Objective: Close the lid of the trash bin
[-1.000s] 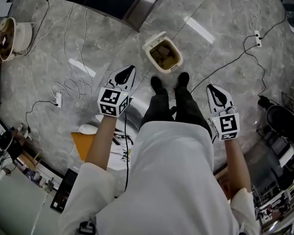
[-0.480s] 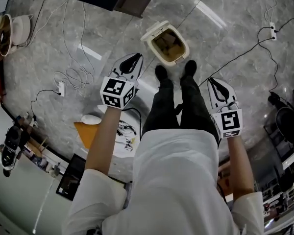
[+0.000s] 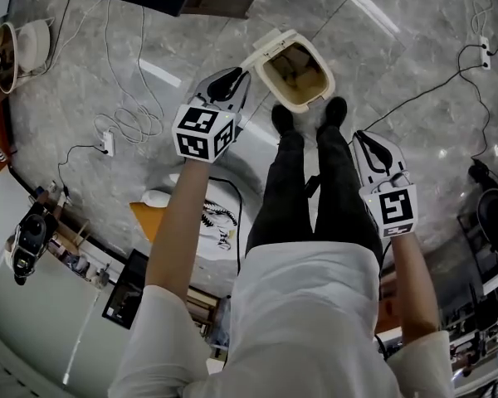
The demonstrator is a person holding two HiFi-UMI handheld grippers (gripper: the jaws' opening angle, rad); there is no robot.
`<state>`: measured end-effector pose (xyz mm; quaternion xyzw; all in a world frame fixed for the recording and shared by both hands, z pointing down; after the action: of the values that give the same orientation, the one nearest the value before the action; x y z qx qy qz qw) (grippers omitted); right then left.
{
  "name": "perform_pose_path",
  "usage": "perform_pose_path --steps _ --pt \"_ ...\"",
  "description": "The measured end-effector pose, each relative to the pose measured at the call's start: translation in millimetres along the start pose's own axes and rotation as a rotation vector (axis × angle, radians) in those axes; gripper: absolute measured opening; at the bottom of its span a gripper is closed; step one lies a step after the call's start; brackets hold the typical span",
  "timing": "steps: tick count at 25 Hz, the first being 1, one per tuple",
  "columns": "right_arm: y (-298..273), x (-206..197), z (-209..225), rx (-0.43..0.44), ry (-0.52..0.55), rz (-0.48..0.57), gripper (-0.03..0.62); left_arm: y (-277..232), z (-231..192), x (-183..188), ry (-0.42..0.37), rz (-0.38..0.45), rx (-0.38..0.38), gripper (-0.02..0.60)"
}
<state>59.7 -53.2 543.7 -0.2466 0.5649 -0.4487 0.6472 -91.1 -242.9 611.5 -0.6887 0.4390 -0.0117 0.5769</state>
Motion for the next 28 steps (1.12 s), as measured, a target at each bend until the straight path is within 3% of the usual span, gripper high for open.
perform_pose_path --steps 2,6,12,20,28 --pt "-9 -4 -1 0.016 -0.008 -0.004 0.034 -12 -8 -2 0.027 -0.018 -0.007 0.111" --pt "-22 -11 -2 0.041 -0.02 -0.012 0.034 -32 -25 -7 0.124 -0.031 -0.013 0.114" --pt "-38 -23 2 0.058 -0.032 -0.014 0.034 -60 -49 -22 0.343 -0.059 -0.038 0.138" --pt "-48 -38 8 0.075 -0.047 -0.029 0.035 -72 -71 -21 0.515 -0.023 -0.045 0.15" --pt "-56 -50 11 0.09 -0.054 -0.017 0.034 -82 -62 -38 0.562 -0.052 -0.105 0.167"
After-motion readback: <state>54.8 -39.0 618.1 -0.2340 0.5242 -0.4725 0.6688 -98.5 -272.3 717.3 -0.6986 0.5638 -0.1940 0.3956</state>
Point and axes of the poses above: the fingertips, and each gripper's own axes: y backward along the fingers, z to its right, x out of its top, the point moved 1 cm from there along y, backward along the fingers, and after that the axes turned 8 degrees about -z, right-handed, at the moved point
